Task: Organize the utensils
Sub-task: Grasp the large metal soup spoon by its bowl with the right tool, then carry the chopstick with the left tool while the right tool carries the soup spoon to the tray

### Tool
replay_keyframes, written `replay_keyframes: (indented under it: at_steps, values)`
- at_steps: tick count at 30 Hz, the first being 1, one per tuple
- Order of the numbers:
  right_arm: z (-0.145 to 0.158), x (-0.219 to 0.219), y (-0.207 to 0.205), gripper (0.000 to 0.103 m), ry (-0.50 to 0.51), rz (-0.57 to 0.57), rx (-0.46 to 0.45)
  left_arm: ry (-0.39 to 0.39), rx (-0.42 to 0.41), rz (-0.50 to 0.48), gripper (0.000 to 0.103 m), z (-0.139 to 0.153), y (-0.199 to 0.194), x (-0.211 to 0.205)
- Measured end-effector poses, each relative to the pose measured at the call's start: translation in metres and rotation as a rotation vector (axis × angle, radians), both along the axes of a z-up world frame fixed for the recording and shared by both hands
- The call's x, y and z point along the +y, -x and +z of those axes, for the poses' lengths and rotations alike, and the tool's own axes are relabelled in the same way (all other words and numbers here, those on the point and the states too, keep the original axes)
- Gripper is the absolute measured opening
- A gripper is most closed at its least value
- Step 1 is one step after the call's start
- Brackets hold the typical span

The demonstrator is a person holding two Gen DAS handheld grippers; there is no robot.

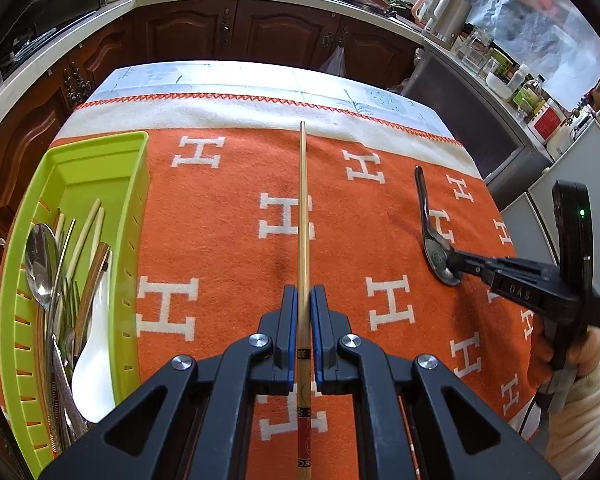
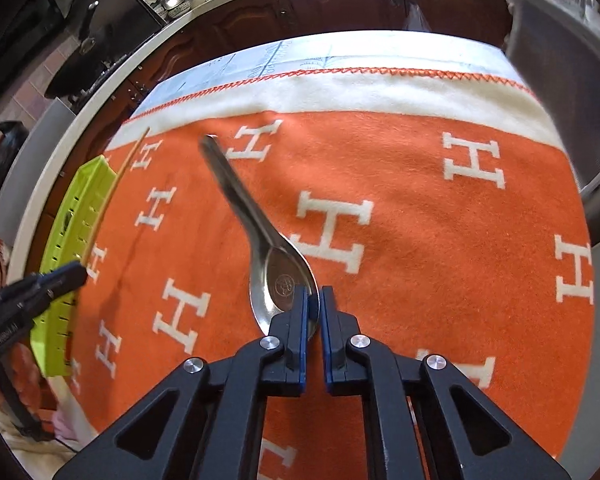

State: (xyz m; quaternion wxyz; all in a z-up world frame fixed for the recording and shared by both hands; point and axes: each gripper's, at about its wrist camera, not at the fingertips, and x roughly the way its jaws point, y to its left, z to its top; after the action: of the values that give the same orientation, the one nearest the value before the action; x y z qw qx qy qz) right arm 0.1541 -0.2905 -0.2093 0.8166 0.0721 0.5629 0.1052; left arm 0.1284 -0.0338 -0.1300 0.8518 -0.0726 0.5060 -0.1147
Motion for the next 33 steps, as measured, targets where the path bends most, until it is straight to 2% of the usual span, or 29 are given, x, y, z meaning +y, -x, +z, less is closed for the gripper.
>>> replay_keyframes:
  at_steps: [1, 2, 5, 7, 10, 11, 14, 22, 28, 33]
  values:
    - [0.001, 0.001, 0.002, 0.004, -0.001, -0.018, 0.0, 0.002, -0.003, 0.001, 0.004, 0.001, 0.0, 0.001]
    - [0.002, -0.003, 0.008, 0.003, -0.045, -0.093, 0.009, 0.002, -0.006, 0.002, 0.004, 0.003, 0.001, 0.002]
    - [0.007, -0.008, 0.02, 0.001, -0.14, -0.193, 0.017, 0.001, -0.022, 0.002, 0.004, 0.011, 0.006, 0.006]
    - [0.008, -0.008, 0.024, 0.001, -0.165, -0.219, 0.022, -0.002, -0.035, 0.001, 0.004, 0.018, 0.012, 0.01]
    - [0.016, -0.004, 0.048, 0.001, -0.288, -0.303, 0.029, -0.012, -0.051, 0.007, 0.004, 0.029, 0.02, 0.017]
    - [0.016, -0.004, 0.048, 0.001, -0.288, -0.303, 0.029, -0.015, -0.054, 0.01, 0.004, 0.032, 0.023, 0.021]
    - [0.032, 0.012, 0.075, 0.001, -0.383, -0.337, 0.022, -0.034, -0.066, 0.022, 0.004, 0.042, 0.034, 0.032]
    - [0.076, 0.055, 0.111, 0.001, -0.477, -0.311, -0.024, -0.118, -0.059, 0.1, 0.004, 0.056, 0.064, 0.086]
    - [0.114, 0.114, 0.118, 0.001, -0.477, -0.23, -0.022, -0.18, 0.018, 0.135, 0.004, 0.036, 0.073, 0.122]
    - [0.126, 0.154, 0.11, 0.001, -0.468, -0.174, -0.005, -0.195, 0.05, 0.14, 0.004, 0.019, 0.075, 0.137]
